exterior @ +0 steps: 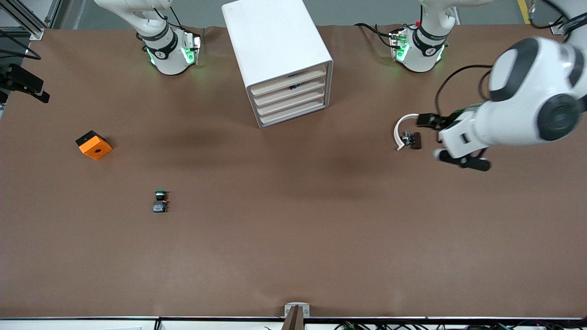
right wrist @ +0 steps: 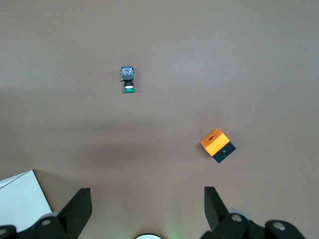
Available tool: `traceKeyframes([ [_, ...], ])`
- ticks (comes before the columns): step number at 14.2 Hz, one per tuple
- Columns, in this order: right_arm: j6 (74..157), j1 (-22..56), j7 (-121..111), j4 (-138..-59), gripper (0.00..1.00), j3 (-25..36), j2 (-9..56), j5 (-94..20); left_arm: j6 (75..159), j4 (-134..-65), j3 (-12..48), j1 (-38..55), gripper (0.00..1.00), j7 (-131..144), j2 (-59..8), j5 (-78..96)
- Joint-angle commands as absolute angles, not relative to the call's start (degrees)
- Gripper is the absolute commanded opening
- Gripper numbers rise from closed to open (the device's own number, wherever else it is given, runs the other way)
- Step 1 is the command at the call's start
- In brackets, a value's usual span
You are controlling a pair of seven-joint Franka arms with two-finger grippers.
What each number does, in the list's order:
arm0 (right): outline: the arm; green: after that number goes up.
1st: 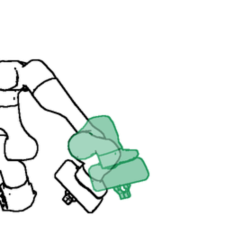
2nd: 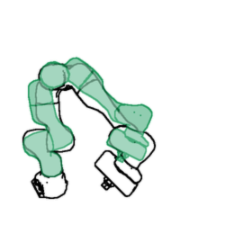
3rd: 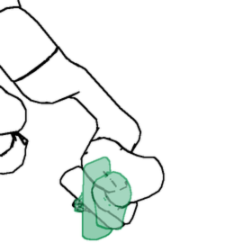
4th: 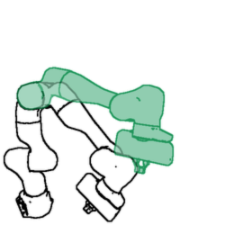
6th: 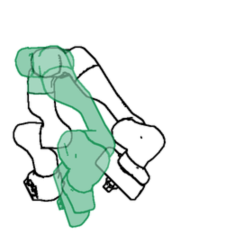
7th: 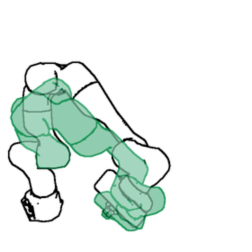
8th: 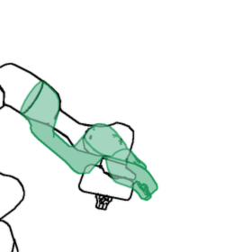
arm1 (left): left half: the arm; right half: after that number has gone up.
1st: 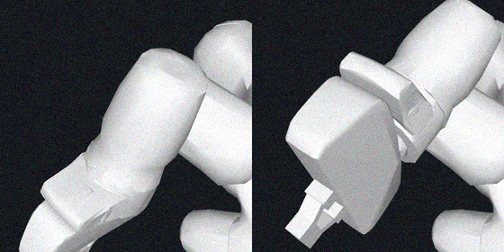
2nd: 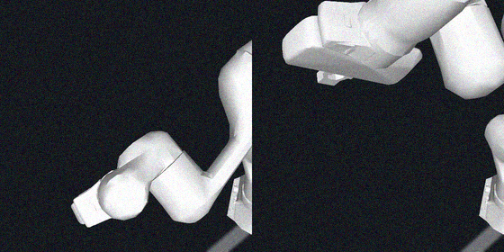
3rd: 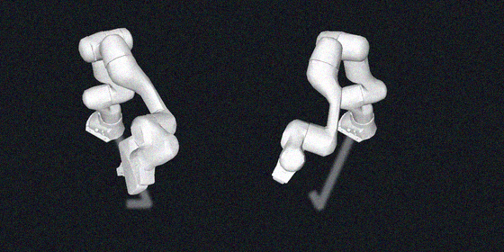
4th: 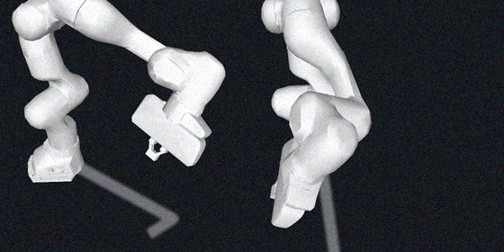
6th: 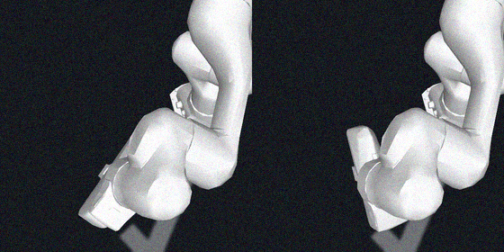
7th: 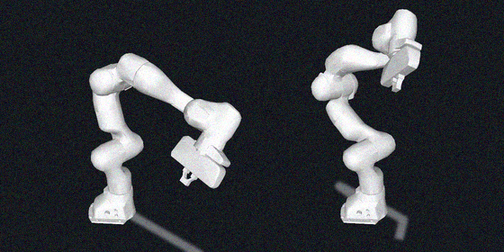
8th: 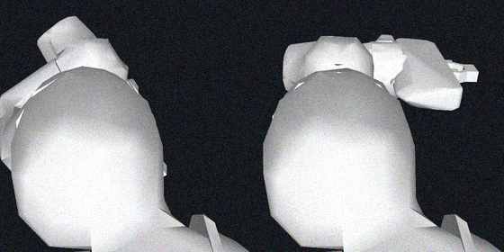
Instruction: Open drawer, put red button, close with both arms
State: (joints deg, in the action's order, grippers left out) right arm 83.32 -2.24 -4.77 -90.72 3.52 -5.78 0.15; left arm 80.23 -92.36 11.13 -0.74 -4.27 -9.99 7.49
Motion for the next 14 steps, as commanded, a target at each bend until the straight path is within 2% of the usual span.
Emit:
traceKeyframes([
  [1, 83.85, -2.02, -5.36, -91.84, 1.0, 3.43, -7.03, 1.14, 81.21, -100.0, 12.13, -5.35, 1.0, -10.27, -0.9, 6.77],
  [6, 83.85, -2.02, -6.06, -91.76, 1.0, 3.43, -7.03, 1.14, 92.0, -114.32, 12.22, -9.23, 1.0, -13.27, 11.58, 6.59],
  [11, 83.93, -2.02, -6.06, -91.85, 1.0, 3.43, -7.03, 1.14, 95.35, -114.35, 10.47, -6.87, 1.0, -13.27, 12.04, 6.42],
  [14, 84.11, -2.11, -6.06, -91.85, 1.0, 3.43, -7.03, 1.14, 97.38, -113.04, 1.87, 2.7, 1.0, -12.4, 11.87, 2.38],
])
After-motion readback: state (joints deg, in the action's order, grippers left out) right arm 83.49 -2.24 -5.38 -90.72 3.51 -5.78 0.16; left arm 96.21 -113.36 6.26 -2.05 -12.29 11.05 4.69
